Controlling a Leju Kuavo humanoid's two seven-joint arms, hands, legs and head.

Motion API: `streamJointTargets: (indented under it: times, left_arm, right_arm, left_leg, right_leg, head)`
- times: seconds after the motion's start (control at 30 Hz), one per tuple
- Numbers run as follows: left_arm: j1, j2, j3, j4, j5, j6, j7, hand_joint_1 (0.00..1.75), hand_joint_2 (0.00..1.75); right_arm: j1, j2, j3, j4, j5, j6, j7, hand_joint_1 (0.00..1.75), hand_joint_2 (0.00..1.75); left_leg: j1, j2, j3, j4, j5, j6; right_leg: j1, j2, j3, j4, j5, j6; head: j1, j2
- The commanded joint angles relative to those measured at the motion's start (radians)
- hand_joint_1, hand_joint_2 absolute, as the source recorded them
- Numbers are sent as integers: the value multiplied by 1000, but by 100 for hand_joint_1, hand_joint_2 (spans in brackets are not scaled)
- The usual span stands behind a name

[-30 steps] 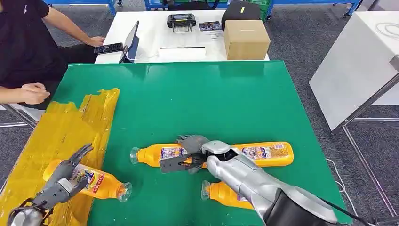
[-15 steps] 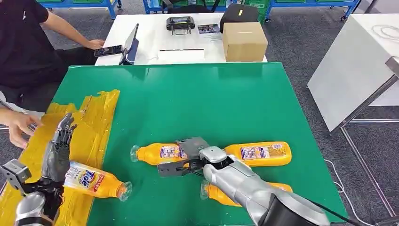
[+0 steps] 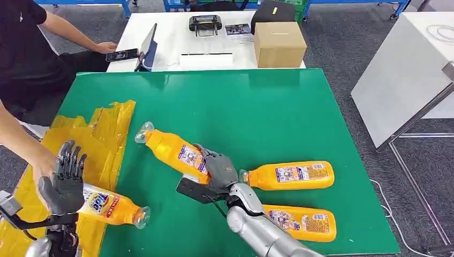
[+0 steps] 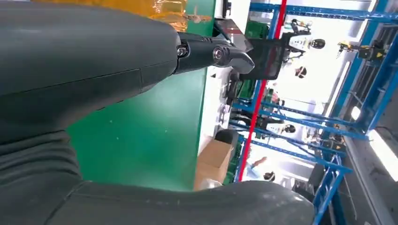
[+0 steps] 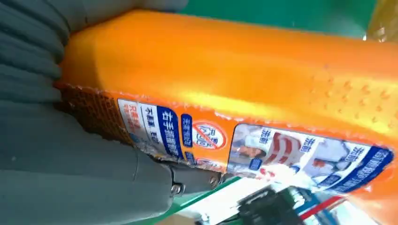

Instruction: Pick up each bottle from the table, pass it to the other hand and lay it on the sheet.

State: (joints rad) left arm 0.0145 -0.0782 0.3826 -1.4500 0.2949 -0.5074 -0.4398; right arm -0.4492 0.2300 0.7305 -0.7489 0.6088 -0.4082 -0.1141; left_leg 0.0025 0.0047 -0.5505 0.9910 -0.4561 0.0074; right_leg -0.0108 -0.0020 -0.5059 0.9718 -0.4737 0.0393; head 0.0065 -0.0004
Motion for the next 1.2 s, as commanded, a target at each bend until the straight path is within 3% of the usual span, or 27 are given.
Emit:
streamJointTargets:
  times: [0.03,0.1,0.23,0.3,0.6,1.1,1.2]
  left_arm:
    - [5,-59,-24,-28,21,33,19,0,175]
    - [33,-83,-78,-65,11,72,29,0,175]
    - [90,-106,-200,-137,-30,113,6,0,175]
    - [111,-94,-271,-158,-25,105,4,0,175]
    - [172,-79,-389,-216,-59,85,-19,0,175]
    - [189,-65,-445,-231,-70,55,-46,0,175]
    - [208,-36,-500,-225,21,-19,-4,0,175]
  right_arm:
    - [88,6,-167,-198,-58,-3,-155,175,175]
    - [164,0,-151,-364,-54,2,-168,175,175]
    - [199,-3,-74,-461,-32,48,-151,175,175]
    - [188,10,-43,-430,-68,113,-146,175,175]
    - [168,34,41,-353,-77,174,-163,175,175]
    - [141,43,69,-286,-77,211,-143,175,175]
    - [117,53,61,-224,-97,244,-126,175,175]
  left_leg:
    - [2,-3,-1,0,0,0]
    - [2,-4,-2,1,0,0]
    - [2,-4,-3,2,-2,0]
    - [2,-3,-4,2,-1,0]
    - [2,0,-3,0,-1,0]
    - [1,0,-4,0,0,0]
    - [0,0,-3,-1,0,0]
  right_leg:
    - [2,-2,1,-1,0,-1]
    - [2,-3,0,-1,-1,-1]
    - [2,-3,0,-1,-2,0]
    - [2,-2,-2,-1,-1,0]
    - [2,0,-2,-2,0,-1]
    - [1,0,-2,-2,0,-1]
    - [1,0,-2,-1,0,-1]
  head:
    - [0,0]
    - [0,0]
    - [0,0]
    - [0,0]
    - [0,0]
    - [0,0]
    - [0,0]
